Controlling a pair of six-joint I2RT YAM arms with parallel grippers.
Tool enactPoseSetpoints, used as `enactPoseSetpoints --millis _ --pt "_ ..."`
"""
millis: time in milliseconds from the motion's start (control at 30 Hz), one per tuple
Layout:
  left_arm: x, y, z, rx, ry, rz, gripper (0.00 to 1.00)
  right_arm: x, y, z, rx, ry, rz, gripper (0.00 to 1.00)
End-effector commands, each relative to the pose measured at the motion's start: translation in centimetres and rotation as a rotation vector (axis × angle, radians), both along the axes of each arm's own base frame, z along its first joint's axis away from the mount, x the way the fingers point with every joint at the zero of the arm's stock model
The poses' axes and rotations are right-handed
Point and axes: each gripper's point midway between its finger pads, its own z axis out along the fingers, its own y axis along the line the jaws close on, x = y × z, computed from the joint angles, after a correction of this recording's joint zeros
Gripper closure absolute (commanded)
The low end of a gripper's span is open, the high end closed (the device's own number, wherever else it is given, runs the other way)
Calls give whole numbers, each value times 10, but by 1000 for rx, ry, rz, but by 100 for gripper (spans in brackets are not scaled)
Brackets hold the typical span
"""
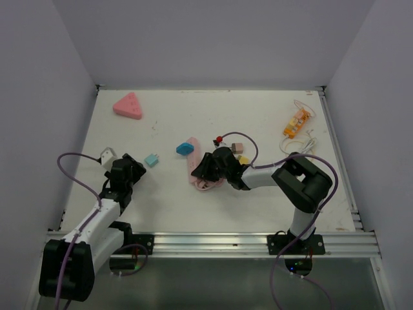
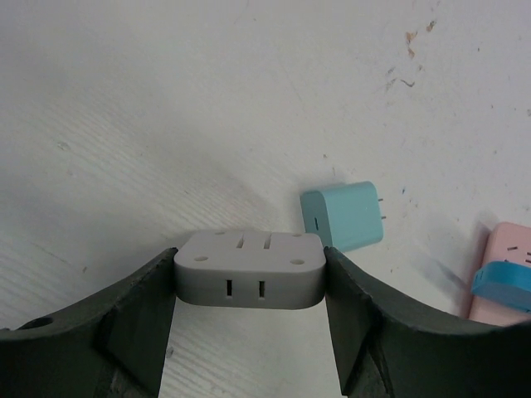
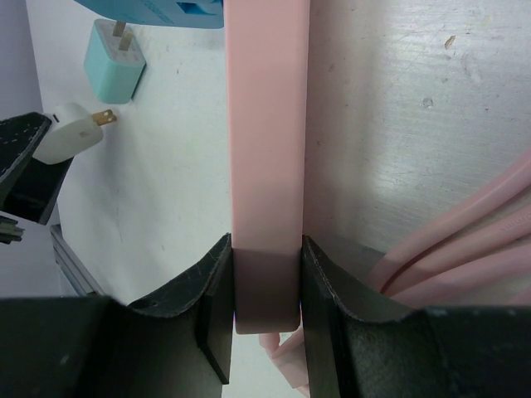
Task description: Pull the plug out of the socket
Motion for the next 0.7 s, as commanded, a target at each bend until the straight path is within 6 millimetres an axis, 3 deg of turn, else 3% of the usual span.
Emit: enactPoseSetpoints --millis 0,100,300,467,667 --pt "20 21 25 52 -169 104 73 -49 -88 -104 -404 233 -32 100" --pt "26 24 31 71 -212 112 67 -49 -87 -104 -402 235 -28 100" --pt "32 20 23 74 -202 87 53 -50 -87 -107 -403 242 -23 100" --pt "25 13 15 44 -162 58 31 -50 -87 -107 -399 242 -23 100" --pt "17 9 29 20 -189 38 12 -48 -86 -108 -400 241 -22 100"
